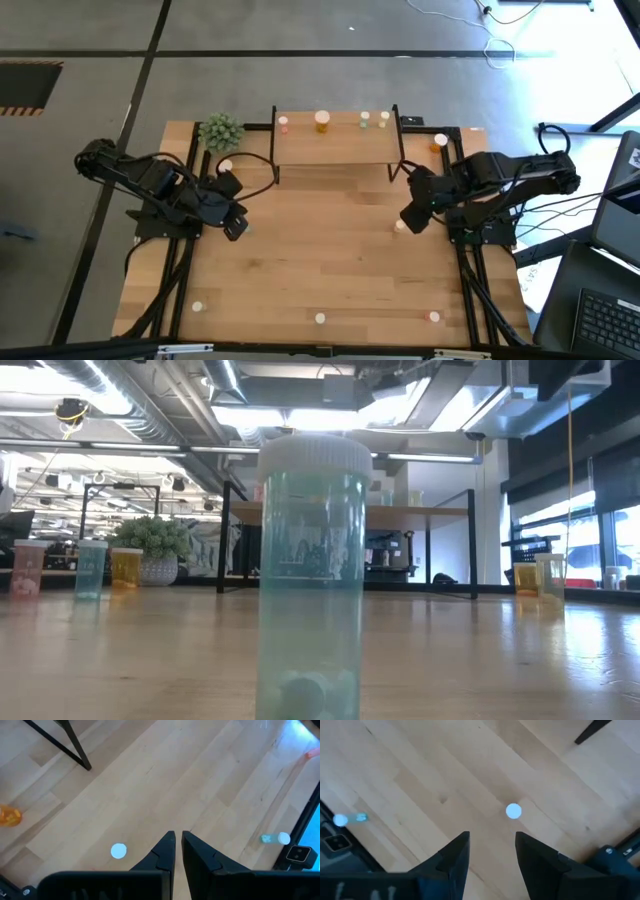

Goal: Pick and place medicine bottles onto shelf by color
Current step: Put the top yellow medicine bottle on the shelf, aligned with the other yellow medicine bottle

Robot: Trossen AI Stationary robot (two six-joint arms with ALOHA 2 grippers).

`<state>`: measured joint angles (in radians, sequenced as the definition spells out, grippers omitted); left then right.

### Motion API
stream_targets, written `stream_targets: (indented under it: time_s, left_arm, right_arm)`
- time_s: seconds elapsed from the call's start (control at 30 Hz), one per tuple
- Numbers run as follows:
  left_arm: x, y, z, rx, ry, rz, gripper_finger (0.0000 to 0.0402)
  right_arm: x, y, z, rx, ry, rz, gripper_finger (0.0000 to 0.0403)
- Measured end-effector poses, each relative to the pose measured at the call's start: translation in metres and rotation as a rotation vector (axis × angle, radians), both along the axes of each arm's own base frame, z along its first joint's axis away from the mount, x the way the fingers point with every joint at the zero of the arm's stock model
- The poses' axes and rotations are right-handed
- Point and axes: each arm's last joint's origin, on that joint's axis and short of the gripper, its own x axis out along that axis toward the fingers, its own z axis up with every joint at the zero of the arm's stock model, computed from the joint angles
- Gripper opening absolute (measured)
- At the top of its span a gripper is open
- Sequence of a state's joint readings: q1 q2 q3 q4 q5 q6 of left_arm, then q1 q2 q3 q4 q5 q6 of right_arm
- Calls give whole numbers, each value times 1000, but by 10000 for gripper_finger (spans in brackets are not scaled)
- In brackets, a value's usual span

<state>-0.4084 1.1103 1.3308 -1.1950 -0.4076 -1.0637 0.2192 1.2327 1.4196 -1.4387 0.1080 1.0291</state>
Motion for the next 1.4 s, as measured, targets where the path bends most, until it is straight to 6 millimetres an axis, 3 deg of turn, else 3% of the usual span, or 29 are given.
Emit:
stream_targets:
  time_s: [0.37, 1.0, 1.4]
  left_arm:
    - [4, -1, 4, 92, -41, -90, 27]
    - [6, -2, 5, 92, -67, -99, 27]
    - [6, -2, 5, 92, -66, -99, 27]
  right_arm:
    - [-1, 5, -22, 132, 111, 59, 161]
    - [6, -4, -25, 125, 112, -20, 161]
    - [15, -7, -30, 133, 129, 42, 161]
